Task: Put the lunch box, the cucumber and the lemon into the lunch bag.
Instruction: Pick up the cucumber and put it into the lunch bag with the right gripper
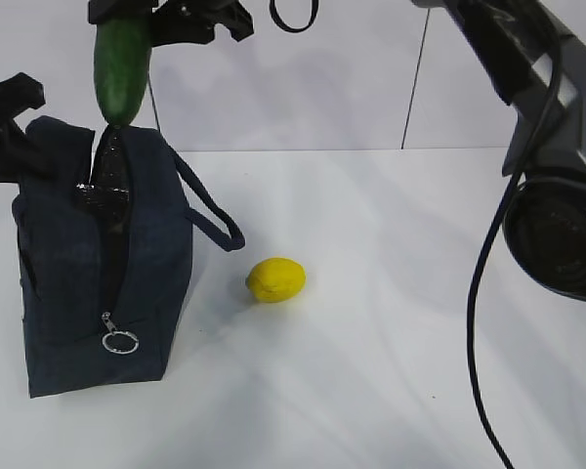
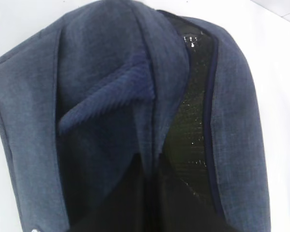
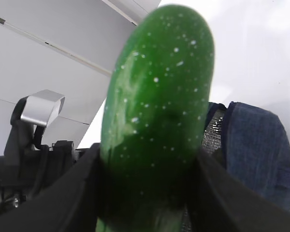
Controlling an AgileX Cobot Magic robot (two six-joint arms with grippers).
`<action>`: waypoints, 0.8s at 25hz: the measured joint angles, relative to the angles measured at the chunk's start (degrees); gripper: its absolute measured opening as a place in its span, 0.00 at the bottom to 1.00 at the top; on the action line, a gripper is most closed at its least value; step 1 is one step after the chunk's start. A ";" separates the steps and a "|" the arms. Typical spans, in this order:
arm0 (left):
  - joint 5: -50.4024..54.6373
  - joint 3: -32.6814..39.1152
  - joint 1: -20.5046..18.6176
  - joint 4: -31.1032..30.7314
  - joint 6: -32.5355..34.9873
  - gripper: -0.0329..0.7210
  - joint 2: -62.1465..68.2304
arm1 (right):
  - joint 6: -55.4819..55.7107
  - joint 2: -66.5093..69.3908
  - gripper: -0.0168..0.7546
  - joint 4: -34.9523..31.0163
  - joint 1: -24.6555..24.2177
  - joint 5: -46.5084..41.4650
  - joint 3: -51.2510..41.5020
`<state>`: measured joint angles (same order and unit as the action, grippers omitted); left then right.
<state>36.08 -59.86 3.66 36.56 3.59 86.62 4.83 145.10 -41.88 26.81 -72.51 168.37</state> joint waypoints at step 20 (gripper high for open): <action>0.00 0.00 0.00 0.00 0.00 0.03 0.00 | 5.26 -1.10 0.49 -3.40 0.00 0.00 0.00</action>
<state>36.08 -59.86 3.66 36.56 3.59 86.62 10.09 144.01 -45.29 26.81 -72.51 168.37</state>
